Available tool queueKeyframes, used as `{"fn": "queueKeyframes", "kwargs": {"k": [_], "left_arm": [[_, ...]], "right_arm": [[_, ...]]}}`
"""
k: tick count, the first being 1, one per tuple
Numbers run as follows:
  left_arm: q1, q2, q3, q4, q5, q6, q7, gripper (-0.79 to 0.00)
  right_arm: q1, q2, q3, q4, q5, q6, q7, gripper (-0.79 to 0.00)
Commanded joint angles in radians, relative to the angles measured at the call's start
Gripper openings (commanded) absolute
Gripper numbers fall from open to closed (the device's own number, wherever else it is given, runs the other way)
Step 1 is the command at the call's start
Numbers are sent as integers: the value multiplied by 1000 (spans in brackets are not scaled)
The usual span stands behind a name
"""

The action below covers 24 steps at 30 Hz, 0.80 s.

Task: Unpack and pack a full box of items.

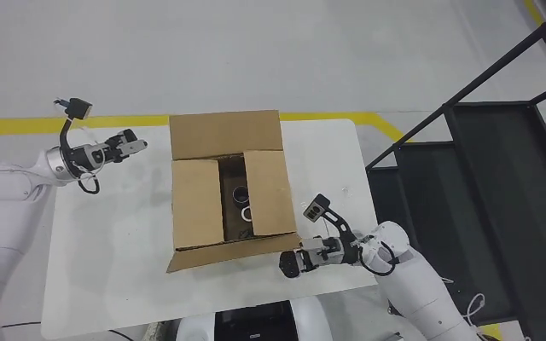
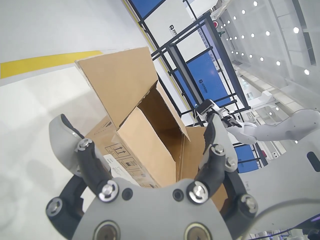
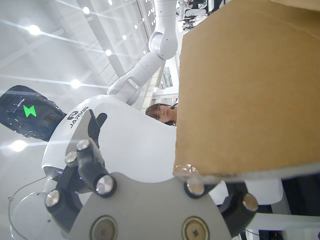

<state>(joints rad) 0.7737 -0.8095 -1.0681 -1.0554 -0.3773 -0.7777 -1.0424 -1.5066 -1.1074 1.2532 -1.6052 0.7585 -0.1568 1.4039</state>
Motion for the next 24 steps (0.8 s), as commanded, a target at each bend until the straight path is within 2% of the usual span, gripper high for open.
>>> {"fn": "queueKeyframes", "kwargs": {"k": [1,11,18,24], "left_arm": [[2,0,-1,-1,4,0,0,0],[13,2,-11,-16,24,7,-7,0],[15,1,-10,-33,28,6,-6,0],[1,-5,-17,1,6,-13,24,0]], "right_arm": [[35,-7,-20,28,26,-15,-19,0],[156,-47,-129,183,100,-94,-149,0],[193,-62,-175,248,48,-122,-215,0],[210,-66,-186,273,-11,-150,-261,0]]}}
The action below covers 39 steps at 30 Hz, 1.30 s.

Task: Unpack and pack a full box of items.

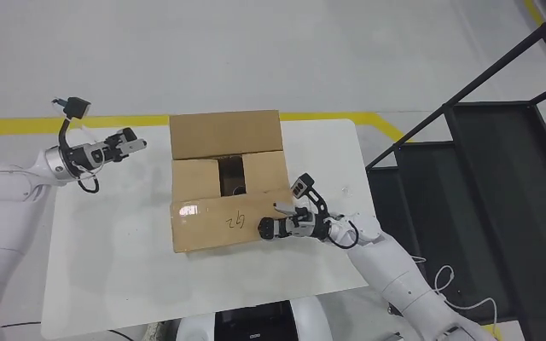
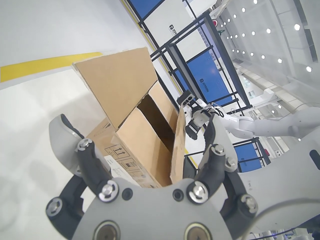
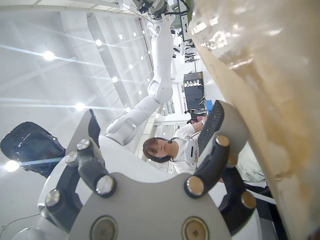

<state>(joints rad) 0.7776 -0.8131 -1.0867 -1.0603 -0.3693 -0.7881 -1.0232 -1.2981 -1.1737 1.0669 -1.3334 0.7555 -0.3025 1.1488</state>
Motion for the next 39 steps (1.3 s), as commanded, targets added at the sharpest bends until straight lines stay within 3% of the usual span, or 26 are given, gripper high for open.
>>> {"fn": "queueKeyframes", "kwargs": {"k": [1,7,23,39], "left_arm": [[-9,-5,4,17,1,-5,13,0],[-72,-43,67,114,69,-64,104,0],[-280,-220,294,460,89,-221,223,0],[-337,-335,359,589,-44,-210,201,0]], "right_arm": [[2,0,2,1,-20,-11,-15,0],[-4,3,12,-33,-66,-28,-37,0],[-89,34,112,-205,-172,-14,-71,0],[-117,47,158,-218,-187,-2,-90,0]]}}
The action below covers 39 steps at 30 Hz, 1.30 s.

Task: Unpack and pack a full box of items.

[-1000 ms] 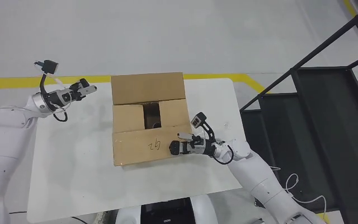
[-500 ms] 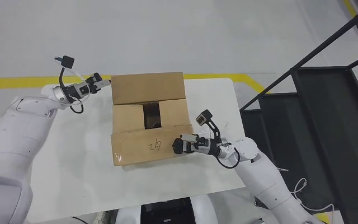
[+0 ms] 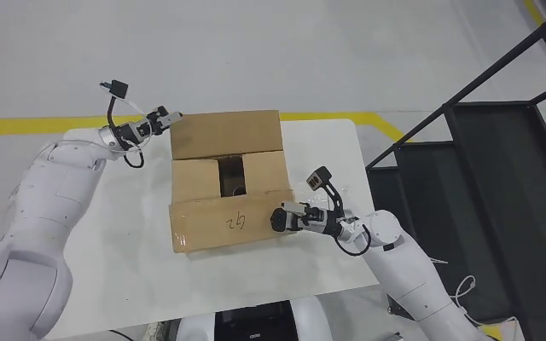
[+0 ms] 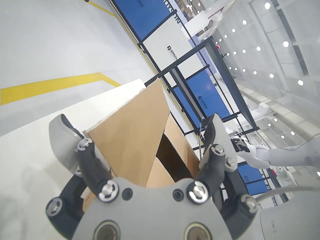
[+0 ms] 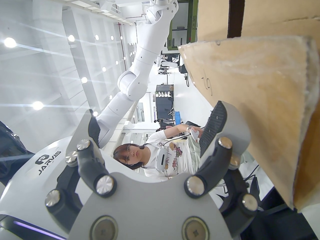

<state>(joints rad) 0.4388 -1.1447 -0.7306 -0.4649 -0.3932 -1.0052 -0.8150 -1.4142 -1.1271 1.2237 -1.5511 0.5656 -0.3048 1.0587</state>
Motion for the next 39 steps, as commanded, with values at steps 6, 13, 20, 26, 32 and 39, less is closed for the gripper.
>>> {"fn": "queueKeyframes", "kwargs": {"k": [6,13,20,26,32,39], "left_arm": [[26,18,6,-109,-157,74,-75,0],[91,120,-15,-351,-187,76,-76,0],[179,247,-2,-635,-197,138,-139,0],[226,332,-3,-774,-302,278,-278,0],[256,384,-26,-842,-356,404,-404,0],[251,400,0,-829,-315,436,-437,0]], "right_arm": [[0,1,0,9,16,0,3,0],[19,-6,-35,29,19,-6,-3,0],[30,-8,-51,36,3,-8,-18,0],[24,-6,-48,26,-34,-7,-48,0],[15,-4,-41,16,-52,-5,-66,0],[6,-2,-39,3,-80,-5,-98,0]]}}
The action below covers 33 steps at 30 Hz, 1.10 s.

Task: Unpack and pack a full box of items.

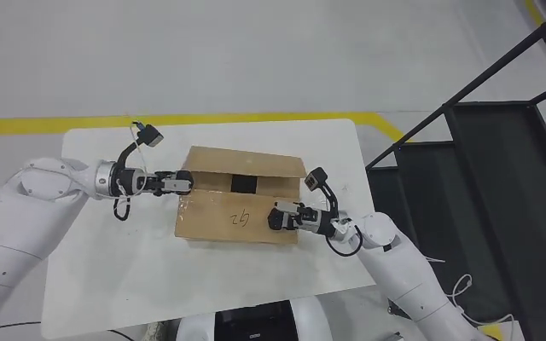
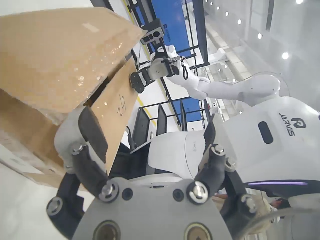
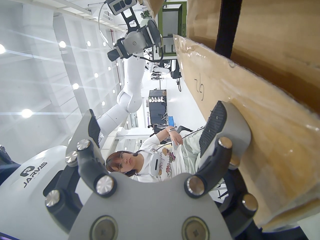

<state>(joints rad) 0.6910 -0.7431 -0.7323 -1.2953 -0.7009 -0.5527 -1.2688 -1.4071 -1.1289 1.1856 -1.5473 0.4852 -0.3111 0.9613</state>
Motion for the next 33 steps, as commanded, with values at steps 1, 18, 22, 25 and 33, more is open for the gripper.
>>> {"fn": "queueKeyframes", "kwargs": {"k": [1,18,22,25,33], "left_arm": [[-3,-2,2,4,-25,-27,28,0],[-33,-42,-93,47,-243,-24,25,0],[-48,-74,-63,102,-193,-58,59,0],[-72,-103,-24,149,-157,-72,74,0],[-119,-157,33,223,-121,-66,67,0]], "right_arm": [[-1,0,0,-2,-2,-1,-4,0],[-81,23,78,-109,-78,13,-25,0],[-99,28,91,-135,-137,18,-57,0],[-111,31,100,-153,-173,13,-79,0],[-139,37,123,-176,-185,0,-100,0]]}}
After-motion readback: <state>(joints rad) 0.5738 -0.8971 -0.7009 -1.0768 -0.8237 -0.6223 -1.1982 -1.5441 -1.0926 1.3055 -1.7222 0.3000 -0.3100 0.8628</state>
